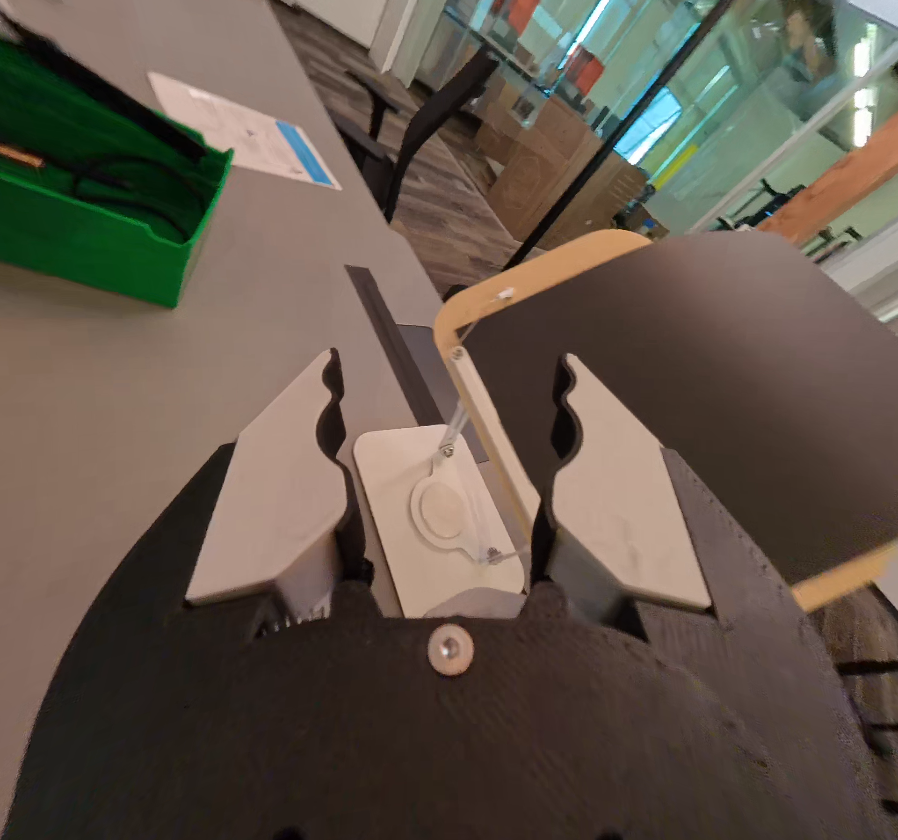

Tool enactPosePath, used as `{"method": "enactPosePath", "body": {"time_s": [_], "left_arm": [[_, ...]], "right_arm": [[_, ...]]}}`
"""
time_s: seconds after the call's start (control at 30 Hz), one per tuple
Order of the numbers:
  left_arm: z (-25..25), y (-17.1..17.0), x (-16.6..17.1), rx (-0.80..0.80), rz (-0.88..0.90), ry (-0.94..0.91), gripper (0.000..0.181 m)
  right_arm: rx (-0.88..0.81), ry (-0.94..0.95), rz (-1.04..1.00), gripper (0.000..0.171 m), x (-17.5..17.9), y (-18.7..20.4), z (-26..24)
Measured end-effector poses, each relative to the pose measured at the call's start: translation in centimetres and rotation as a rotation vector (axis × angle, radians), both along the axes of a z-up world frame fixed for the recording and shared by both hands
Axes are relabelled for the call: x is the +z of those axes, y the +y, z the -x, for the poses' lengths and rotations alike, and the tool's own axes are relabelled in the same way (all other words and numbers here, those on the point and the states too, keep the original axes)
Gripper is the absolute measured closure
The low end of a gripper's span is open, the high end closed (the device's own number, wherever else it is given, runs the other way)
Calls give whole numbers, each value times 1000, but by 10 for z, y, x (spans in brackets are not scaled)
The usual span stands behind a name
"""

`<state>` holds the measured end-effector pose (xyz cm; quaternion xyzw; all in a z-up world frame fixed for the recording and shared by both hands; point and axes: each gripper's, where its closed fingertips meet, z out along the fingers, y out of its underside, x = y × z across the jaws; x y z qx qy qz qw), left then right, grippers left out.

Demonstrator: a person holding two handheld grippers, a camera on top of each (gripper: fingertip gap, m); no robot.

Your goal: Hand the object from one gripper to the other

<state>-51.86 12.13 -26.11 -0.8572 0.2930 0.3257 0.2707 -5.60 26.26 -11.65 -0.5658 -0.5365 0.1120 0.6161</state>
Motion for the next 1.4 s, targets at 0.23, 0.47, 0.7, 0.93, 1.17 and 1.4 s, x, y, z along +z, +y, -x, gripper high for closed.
{"method": "enactPosePath", "body": {"time_s": [0.23, 0.47, 0.7, 0.93, 1.17, 1.4], "left_arm": [[-72, 29, 66, -349, 130, 268, 181], [-210, 77, 123, -817, -43, 694, 181], [-312, 71, 110, -1191, -142, 897, 181], [-397, 5, 85, -1647, -213, 959, 181], [-413, -9, 94, -1767, -260, 1069, 181], [-405, 27, 132, -1584, -397, 1047, 158]], "right_arm": [[388, 1, 273, 92, -39, -58, 72], [543, 72, 444, 70, -55, -70, 84], [461, 41, 427, 68, -65, -48, 59], [786, -50, 604, 87, -90, -103, 43], [1214, -78, 762, 130, -98, -165, 45], [1236, 184, 684, 171, -58, -143, 52]]}}
